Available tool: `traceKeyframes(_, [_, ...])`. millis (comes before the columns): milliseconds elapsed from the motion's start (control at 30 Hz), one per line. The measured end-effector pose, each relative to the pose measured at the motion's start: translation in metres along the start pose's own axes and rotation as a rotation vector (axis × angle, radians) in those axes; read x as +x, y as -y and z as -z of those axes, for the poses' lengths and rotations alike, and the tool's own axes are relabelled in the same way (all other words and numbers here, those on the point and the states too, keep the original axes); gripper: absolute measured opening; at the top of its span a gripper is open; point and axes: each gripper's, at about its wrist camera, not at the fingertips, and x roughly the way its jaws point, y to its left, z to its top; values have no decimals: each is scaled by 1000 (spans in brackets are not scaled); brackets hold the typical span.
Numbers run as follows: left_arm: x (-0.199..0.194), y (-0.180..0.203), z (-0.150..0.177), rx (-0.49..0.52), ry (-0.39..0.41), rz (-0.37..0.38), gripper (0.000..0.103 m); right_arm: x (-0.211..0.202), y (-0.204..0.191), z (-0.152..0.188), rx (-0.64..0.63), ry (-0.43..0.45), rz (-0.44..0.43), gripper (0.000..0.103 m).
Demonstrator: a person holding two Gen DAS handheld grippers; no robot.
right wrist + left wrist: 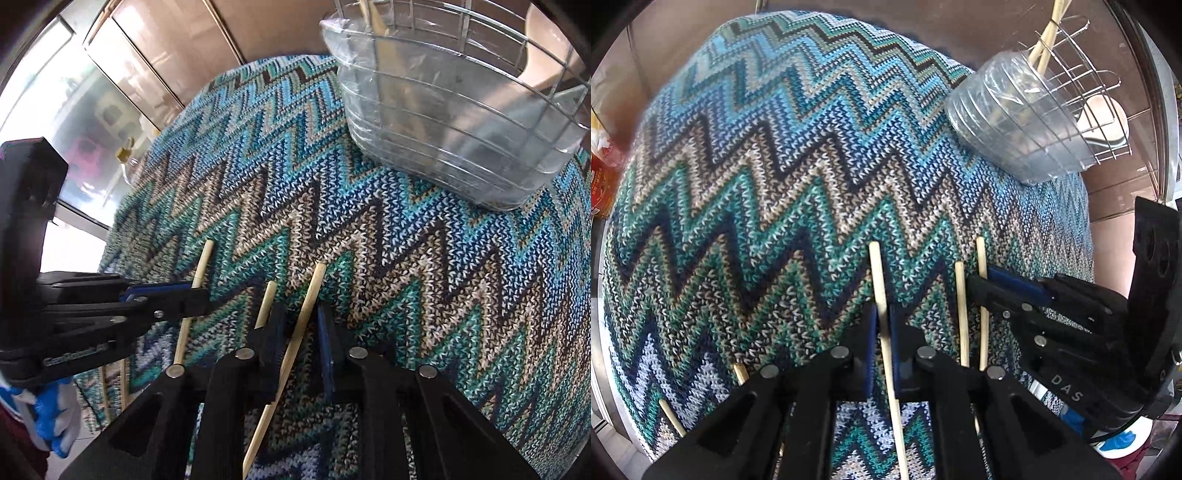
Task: Organize utensils
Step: 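Grasp a chopstick with the left gripper while the right grasps another chopstick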
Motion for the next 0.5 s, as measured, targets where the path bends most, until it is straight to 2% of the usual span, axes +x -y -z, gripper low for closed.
traceKeyframes(200, [0, 5, 7, -16, 11, -28, 4, -6, 10, 4, 50, 17, -26, 7])
traceKeyframes(500, [-19, 21, 26, -45, 59, -17, 4, -65, 20, 36, 85, 149, -104, 6])
